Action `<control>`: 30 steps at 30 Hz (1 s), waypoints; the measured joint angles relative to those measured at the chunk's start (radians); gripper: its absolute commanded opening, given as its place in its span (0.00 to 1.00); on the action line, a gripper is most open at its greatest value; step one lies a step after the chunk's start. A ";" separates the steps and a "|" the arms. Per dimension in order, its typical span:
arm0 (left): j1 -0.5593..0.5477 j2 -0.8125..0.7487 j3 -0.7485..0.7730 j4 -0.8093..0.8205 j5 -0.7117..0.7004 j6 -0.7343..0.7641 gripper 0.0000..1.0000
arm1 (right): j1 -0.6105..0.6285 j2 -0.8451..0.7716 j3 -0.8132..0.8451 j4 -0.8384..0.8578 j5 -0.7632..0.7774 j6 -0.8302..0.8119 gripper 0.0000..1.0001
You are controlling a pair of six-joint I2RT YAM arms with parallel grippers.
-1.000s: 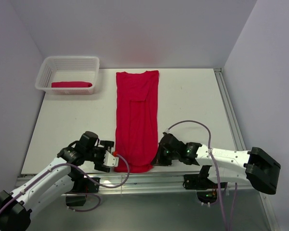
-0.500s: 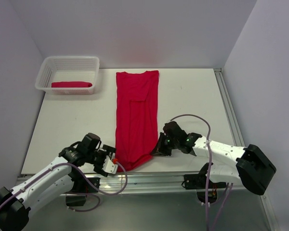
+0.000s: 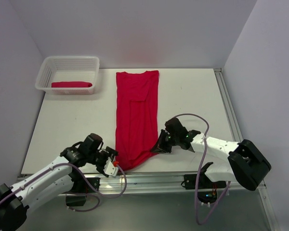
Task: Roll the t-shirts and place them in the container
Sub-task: Fold the tshirt
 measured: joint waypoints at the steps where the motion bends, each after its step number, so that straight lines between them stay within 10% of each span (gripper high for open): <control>1: 0.000 -0.014 0.000 0.002 0.003 0.001 0.75 | -0.002 0.004 -0.001 0.008 -0.007 -0.002 0.00; 30: -0.177 0.085 0.013 -0.018 0.012 0.053 0.52 | -0.016 0.004 -0.030 0.068 -0.037 0.013 0.00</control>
